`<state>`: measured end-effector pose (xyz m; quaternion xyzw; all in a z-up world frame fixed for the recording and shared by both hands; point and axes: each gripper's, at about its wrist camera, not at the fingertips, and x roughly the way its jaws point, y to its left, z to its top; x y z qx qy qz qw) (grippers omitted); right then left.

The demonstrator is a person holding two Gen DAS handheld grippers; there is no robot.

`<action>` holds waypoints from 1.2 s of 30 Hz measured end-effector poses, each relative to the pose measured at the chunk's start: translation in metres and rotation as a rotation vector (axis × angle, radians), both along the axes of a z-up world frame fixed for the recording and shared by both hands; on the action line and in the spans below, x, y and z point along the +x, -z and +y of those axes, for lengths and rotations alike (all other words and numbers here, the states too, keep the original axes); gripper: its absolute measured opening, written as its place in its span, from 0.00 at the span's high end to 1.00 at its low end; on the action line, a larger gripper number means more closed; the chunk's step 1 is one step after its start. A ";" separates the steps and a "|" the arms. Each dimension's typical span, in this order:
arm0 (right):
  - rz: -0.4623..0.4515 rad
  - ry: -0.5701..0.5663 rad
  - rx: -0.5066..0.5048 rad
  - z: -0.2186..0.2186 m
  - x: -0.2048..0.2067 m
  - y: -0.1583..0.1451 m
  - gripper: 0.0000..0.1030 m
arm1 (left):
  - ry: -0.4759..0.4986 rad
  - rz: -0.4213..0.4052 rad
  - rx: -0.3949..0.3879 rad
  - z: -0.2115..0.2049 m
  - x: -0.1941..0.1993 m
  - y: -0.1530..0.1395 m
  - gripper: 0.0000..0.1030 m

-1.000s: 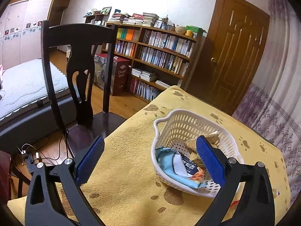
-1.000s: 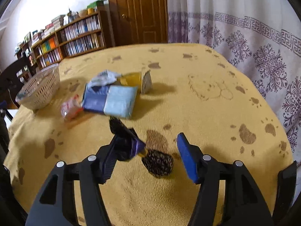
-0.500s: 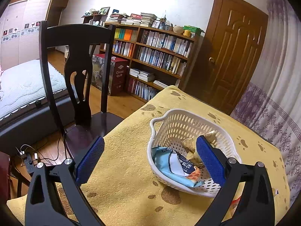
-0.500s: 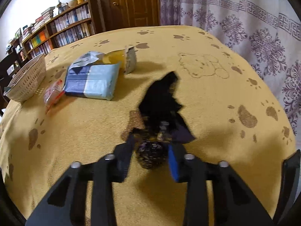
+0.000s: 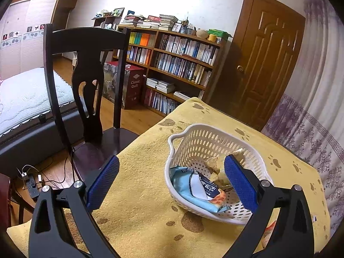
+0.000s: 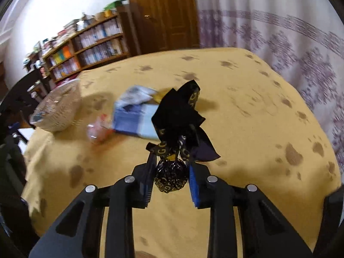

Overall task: Organize snacks
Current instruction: 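Carry the candy to the white basket and open right tool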

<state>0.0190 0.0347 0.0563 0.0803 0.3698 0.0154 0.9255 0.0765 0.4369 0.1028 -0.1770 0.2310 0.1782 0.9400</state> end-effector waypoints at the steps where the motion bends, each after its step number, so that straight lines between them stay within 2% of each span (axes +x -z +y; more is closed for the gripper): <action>1: -0.008 -0.027 0.000 0.009 0.006 -0.004 0.73 | 0.000 -0.001 -0.002 0.000 0.000 0.000 0.04; 13: -0.099 -0.312 0.010 0.137 0.075 -0.047 0.73 | -0.044 -0.003 -0.041 0.012 -0.002 0.003 0.04; 21: -0.073 -0.417 0.041 0.206 0.123 -0.055 0.73 | -0.053 -0.004 -0.064 0.017 -0.002 0.004 0.04; 26: -0.045 -0.455 0.051 0.227 0.138 -0.046 0.72 | -0.053 -0.001 -0.072 0.020 -0.002 0.006 0.04; 28: -0.037 -0.459 0.074 0.230 0.141 -0.043 0.66 | -0.056 -0.003 -0.073 0.020 -0.002 0.006 0.04; 29: -0.038 -0.451 0.080 0.229 0.141 -0.042 0.53 | -0.058 -0.003 -0.076 0.020 -0.002 0.006 0.04; 30: -0.052 -0.436 0.092 0.226 0.139 -0.041 0.47 | -0.060 -0.003 -0.079 0.022 -0.002 0.007 0.04; 36: -0.063 -0.395 0.109 0.209 0.135 -0.037 0.44 | -0.062 -0.003 -0.084 0.022 -0.002 0.009 0.03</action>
